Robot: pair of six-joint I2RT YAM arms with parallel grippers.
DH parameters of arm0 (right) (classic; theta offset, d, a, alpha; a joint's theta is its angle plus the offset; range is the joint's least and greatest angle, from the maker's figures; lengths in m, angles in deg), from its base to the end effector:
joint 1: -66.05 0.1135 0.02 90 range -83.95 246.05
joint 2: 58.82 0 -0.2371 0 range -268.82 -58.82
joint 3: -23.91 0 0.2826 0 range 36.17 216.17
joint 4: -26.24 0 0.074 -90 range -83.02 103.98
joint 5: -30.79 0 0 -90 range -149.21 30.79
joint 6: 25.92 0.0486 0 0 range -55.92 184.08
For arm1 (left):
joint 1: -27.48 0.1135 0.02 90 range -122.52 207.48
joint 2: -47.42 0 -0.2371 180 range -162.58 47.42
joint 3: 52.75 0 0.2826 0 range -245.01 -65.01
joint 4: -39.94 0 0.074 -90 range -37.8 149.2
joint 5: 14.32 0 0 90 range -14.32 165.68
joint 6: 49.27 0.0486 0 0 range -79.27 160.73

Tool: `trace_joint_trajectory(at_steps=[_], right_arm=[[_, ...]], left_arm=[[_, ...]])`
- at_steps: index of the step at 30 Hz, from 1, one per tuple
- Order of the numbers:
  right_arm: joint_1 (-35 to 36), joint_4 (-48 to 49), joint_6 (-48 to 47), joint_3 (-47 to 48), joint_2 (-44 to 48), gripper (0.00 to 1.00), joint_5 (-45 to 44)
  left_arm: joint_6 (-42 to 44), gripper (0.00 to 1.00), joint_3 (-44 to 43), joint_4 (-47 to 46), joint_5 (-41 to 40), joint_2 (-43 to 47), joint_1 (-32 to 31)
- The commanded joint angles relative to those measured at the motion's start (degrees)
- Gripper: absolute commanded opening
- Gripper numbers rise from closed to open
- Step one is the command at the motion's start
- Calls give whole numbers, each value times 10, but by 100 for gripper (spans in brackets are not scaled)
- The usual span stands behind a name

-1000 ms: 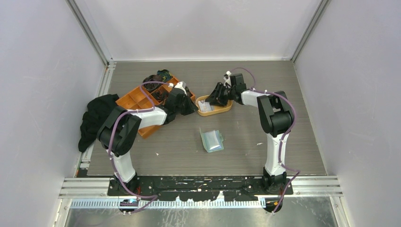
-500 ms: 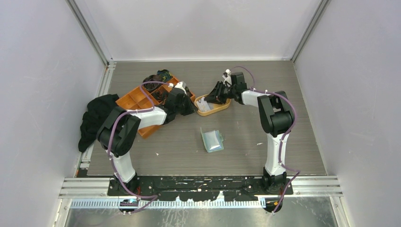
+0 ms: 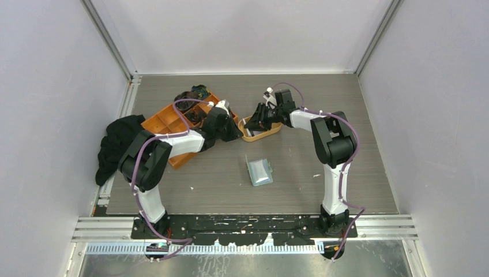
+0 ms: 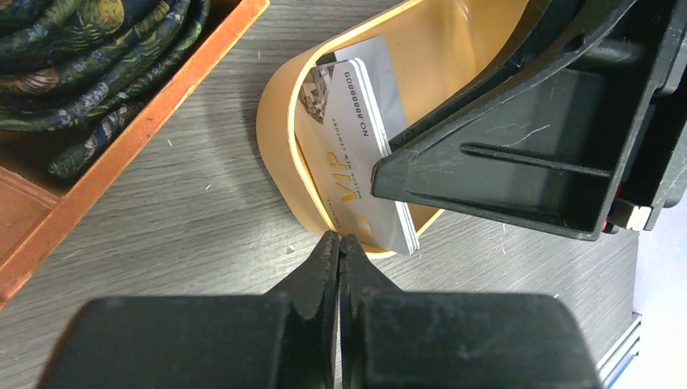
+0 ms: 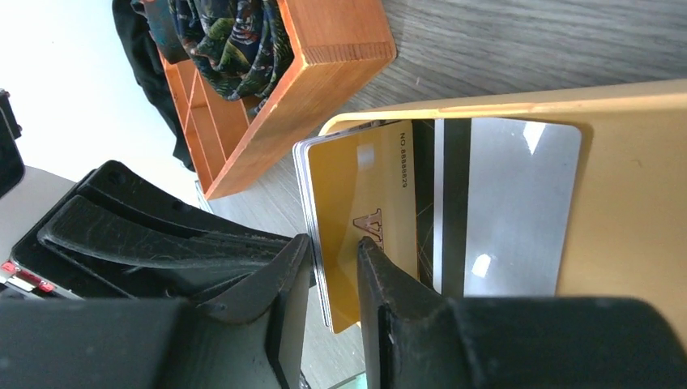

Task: Put the credit cards into the card holder
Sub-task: Pick up the credit card from the storage box.

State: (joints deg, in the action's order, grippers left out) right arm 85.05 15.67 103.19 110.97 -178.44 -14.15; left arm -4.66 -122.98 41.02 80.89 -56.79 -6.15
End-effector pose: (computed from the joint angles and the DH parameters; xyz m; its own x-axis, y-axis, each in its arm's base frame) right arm 0.4185 0.1805 0.0935 -0.9548 0.1425 -0.2610 -0.1497 0.5281 0.8359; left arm 0.3412 -0.2323 0.1151 -0.7726 -0.3376 -0.5377 0.0903 0.7799 -0.6194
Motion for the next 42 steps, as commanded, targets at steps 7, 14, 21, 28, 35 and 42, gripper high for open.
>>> trace_joint_trajectory(at_steps=[7, 14, 21, 28, 35, 42], right_arm=[[9, -136, -88, 41, 23, 38, -98], [4, -153, -97, 55, 10, 39, -92], [-14, -143, -85, 52, 6, 37, -55], [-19, -121, -72, 51, -9, 38, -8], [-16, -101, -54, 55, -26, 39, 10], [3, -149, -88, 79, -37, 39, -37]], left_arm=[[13, 0, -22, 11, 13, -3, -5], [16, 0, -17, 9, 14, 6, -5], [19, 0, -18, 11, 15, 15, -5], [24, 0, -13, 12, 16, 31, -5], [29, 4, -1, 13, 13, 67, -5], [40, 9, 38, 24, -2, 131, -5]])
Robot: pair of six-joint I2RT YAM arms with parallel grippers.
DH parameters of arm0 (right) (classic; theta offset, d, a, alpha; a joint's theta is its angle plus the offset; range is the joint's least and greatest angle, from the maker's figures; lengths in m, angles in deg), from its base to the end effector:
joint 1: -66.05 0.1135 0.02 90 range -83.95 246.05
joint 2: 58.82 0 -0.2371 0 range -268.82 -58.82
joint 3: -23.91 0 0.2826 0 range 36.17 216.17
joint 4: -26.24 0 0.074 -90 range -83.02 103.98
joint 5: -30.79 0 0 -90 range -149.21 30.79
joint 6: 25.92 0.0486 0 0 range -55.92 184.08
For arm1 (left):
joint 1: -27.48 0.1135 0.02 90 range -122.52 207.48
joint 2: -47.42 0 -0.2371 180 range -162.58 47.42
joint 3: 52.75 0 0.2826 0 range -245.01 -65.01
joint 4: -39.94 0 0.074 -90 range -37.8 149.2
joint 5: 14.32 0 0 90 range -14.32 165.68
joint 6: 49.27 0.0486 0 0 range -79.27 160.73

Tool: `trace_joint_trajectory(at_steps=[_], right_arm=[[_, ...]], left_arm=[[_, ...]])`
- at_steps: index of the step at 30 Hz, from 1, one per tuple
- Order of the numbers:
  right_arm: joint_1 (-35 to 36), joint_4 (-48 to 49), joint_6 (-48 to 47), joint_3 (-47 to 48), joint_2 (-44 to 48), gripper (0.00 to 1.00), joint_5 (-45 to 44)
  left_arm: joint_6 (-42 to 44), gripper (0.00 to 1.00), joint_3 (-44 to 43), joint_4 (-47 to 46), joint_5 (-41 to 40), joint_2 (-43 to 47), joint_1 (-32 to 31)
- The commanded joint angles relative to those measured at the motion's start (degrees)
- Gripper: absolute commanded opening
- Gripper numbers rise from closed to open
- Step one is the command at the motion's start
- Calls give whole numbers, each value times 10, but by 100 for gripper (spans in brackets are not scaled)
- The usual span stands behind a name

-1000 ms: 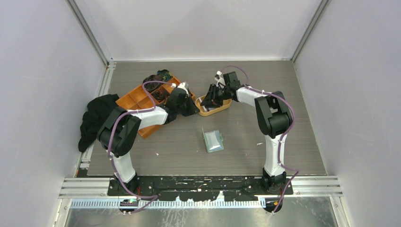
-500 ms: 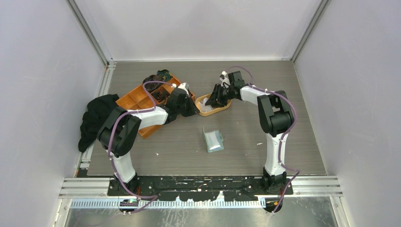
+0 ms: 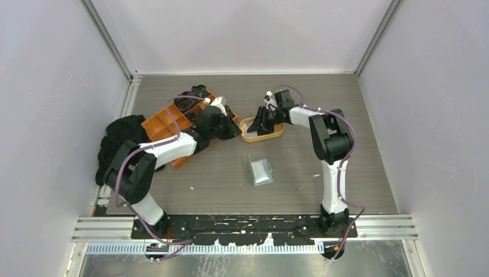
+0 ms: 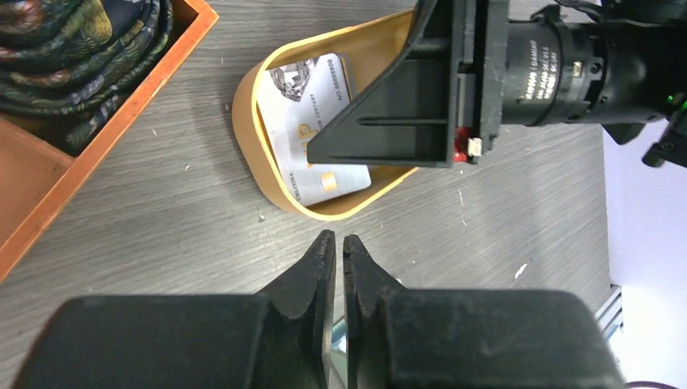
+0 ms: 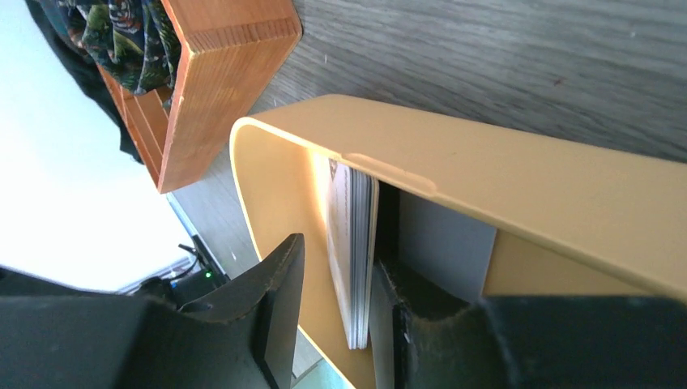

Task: Put the credit cards into the card holder
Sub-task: Pick up the credit card from the storage box.

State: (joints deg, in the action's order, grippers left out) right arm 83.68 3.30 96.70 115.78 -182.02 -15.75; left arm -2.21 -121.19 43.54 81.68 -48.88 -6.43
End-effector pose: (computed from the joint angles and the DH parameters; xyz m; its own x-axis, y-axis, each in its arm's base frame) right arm 0.4235 0.1697 0.0762 -0.9765 0.1002 -0.1909 -0.0905 0.6127 0.7851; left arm 0.3293 -0.2275 0.1533 -0.7455 -0.3152 -0.5873 0.1653 0.7662 -0.6210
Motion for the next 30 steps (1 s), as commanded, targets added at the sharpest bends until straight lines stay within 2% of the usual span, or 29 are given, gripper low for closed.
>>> trace_joint_trajectory(at_steps=[1, 6, 15, 23, 30], right_arm=[[18, -27, -23, 32, -2, 39, -26], [17, -20, -19, 34, 1, 39, -16], [0, 22, 2, 14, 32, 35, 25], [-21, 23, 2, 0, 45, 33, 39], [-37, 26, 8, -10, 55, 31, 49]], left_arm=[[16, 10, 29, -1, -10, 64, -2], [21, 13, 87, 5, -8, 140, -2], [24, 42, 194, -2, -6, 282, 3], [-11, 43, 272, -31, 18, 349, 9], [-21, 43, 293, -30, 21, 376, 9]])
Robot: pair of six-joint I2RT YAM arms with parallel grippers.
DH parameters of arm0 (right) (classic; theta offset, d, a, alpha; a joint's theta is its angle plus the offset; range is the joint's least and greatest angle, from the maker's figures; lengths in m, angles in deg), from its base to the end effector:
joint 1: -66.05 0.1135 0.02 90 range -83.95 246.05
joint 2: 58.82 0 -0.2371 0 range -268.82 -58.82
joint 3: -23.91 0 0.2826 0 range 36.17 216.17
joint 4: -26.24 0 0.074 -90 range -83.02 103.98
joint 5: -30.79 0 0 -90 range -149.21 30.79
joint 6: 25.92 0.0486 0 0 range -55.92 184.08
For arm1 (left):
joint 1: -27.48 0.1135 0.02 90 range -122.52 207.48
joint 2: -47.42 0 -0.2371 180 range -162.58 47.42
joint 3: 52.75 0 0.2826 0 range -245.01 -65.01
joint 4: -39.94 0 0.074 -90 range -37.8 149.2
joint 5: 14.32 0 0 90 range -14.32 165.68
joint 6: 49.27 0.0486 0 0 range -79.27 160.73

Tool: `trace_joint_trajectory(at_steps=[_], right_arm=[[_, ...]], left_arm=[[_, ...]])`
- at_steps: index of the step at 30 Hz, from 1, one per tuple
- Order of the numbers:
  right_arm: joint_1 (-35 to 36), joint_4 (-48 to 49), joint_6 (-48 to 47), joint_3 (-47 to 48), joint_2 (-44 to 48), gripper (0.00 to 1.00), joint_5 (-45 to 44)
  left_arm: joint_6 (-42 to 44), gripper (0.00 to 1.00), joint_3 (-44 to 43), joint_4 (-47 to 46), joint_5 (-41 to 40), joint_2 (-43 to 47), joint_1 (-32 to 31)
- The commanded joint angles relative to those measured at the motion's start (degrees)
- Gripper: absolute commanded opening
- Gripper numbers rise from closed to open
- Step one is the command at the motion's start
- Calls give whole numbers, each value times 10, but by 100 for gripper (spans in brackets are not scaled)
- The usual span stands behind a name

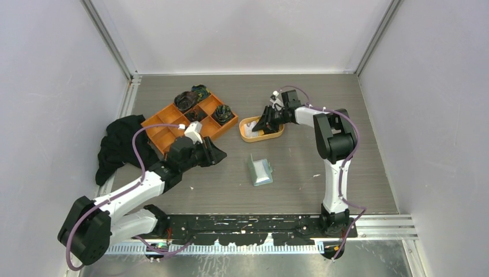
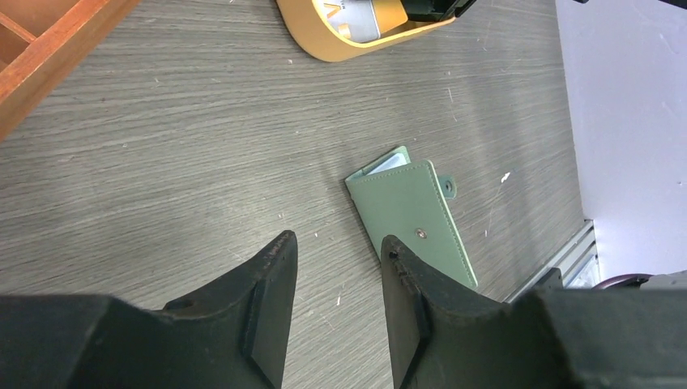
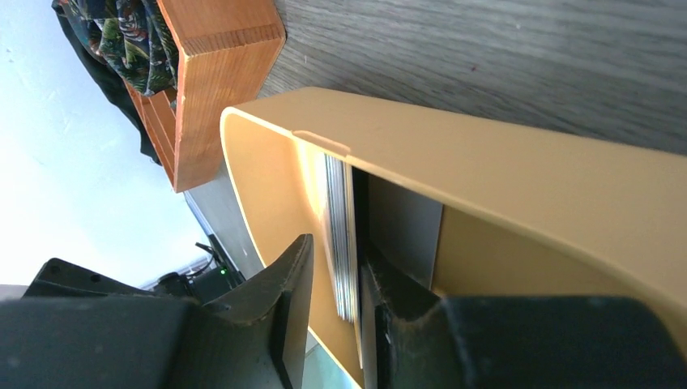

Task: Put the credit cards into the card holder
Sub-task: Pick up the credit card from the storage box.

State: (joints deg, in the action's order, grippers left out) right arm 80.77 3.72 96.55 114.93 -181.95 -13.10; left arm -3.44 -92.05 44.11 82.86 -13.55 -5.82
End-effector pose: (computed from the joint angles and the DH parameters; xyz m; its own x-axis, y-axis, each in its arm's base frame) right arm 0.4276 0.1485 0.0740 -0.9766 0.1283 -0.1729 -0.0656 0.5875 0.8066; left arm 0.2287 -0.1575 0.1632 -0.7064 -0.3631 -0.6076 0.2043 0.7172 -0.6662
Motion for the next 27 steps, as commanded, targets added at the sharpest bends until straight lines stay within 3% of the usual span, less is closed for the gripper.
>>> trace_joint_trajectory(at_steps=[1, 10, 20, 27], right_arm=[[-12, 22, 10, -4, 57, 31, 23], [-34, 25, 15, -17, 71, 22, 29], [-52, -40, -43, -11, 97, 5, -40], [-67, -67, -95, -15, 156, 1, -42]], left_arm=[[-10, 43, 4, -35, 10, 25, 3], [-24, 43, 18, -48, 19, 29, 3], [-47, 44, 29, -73, 39, 40, 3], [-96, 69, 74, -212, 73, 35, 3]])
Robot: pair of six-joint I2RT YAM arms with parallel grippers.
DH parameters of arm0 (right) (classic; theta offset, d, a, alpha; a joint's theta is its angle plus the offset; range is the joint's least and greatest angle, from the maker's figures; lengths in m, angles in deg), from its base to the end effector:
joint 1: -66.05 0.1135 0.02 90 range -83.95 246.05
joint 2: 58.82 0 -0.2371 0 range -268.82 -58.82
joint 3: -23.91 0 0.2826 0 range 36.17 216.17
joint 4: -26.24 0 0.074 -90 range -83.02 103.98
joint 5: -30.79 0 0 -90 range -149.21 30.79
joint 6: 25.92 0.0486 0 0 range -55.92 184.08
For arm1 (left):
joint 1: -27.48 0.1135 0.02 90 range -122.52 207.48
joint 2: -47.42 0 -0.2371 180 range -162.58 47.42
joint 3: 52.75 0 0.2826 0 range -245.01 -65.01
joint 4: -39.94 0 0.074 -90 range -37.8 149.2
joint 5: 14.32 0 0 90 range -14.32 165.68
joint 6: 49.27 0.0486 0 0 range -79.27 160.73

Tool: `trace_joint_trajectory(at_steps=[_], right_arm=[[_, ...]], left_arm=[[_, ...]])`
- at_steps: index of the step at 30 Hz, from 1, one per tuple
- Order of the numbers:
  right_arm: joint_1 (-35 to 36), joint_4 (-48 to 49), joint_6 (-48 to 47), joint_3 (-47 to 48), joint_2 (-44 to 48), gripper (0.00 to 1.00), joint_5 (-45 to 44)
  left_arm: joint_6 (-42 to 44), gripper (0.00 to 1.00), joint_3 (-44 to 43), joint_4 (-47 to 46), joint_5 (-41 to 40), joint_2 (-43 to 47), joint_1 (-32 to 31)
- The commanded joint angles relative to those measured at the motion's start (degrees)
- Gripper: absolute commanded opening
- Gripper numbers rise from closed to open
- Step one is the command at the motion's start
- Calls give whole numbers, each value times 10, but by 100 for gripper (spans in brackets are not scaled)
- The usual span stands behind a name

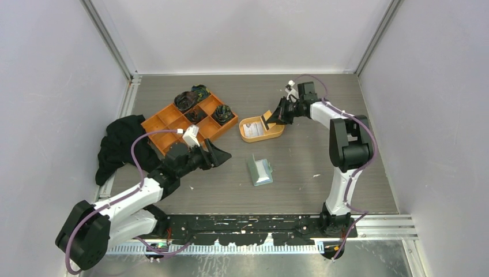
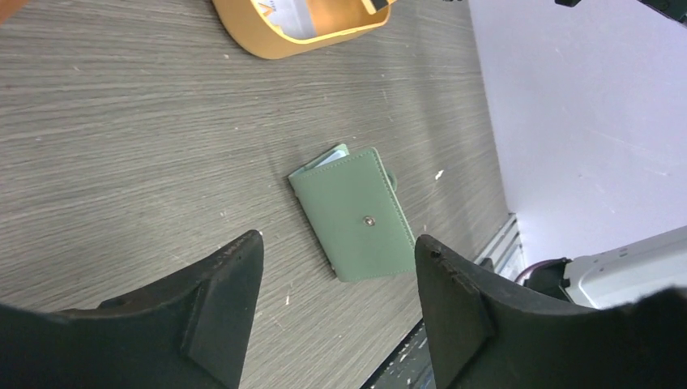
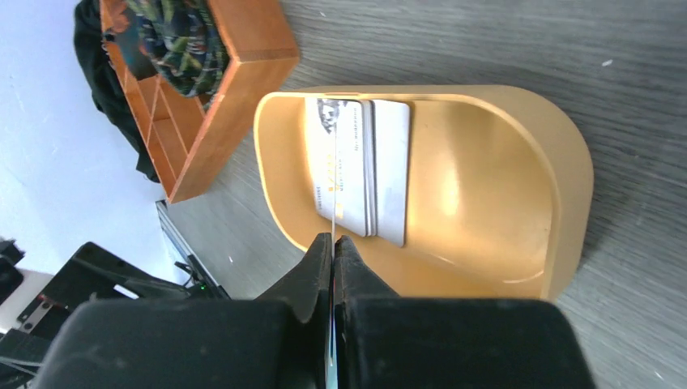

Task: Put the credit cards into the card holder
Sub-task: Pick up the credit card from the storage box.

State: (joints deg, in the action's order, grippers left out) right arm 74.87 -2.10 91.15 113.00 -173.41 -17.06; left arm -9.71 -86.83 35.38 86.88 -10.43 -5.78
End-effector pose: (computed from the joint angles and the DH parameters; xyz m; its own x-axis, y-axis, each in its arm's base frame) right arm 0.4285 0.0995 0.1186 -0.9402 0.1955 -0.2788 -0.0866 0.6546 0.7510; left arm 0.2184 -0.1545 0.1603 -0.7082 -0.4399 -0.5522 0.2282 0.5975 -0.7687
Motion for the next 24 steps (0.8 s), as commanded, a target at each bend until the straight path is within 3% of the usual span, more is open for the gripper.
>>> trace_joint_trajectory(at_steps=[1, 5, 8, 11, 17, 21, 24], right_arm=[[-10, -12, -48, 3, 78, 1, 1], [-13, -17, -77, -7, 122, 1, 23], [-13, 12, -84, -45, 175, 1, 87], [-11, 133, -34, -119, 243, 1, 162], [9, 431, 85, -278, 395, 1, 222], [35, 442, 86, -288, 428, 1, 245], [59, 454, 87, -289, 426, 1, 262]], left_arm=[[-41, 71, 29, -155, 41, -1, 2], [-80, 74, 60, -280, 73, -20, 3], [-103, 74, 79, -373, 77, -32, 0], [-102, 73, 96, -462, 34, -37, -26], [-7, 74, 68, -510, -65, -53, -119], [10, 73, 50, -635, -71, -123, -130], [-2, 71, 4, -652, -54, -180, -133]])
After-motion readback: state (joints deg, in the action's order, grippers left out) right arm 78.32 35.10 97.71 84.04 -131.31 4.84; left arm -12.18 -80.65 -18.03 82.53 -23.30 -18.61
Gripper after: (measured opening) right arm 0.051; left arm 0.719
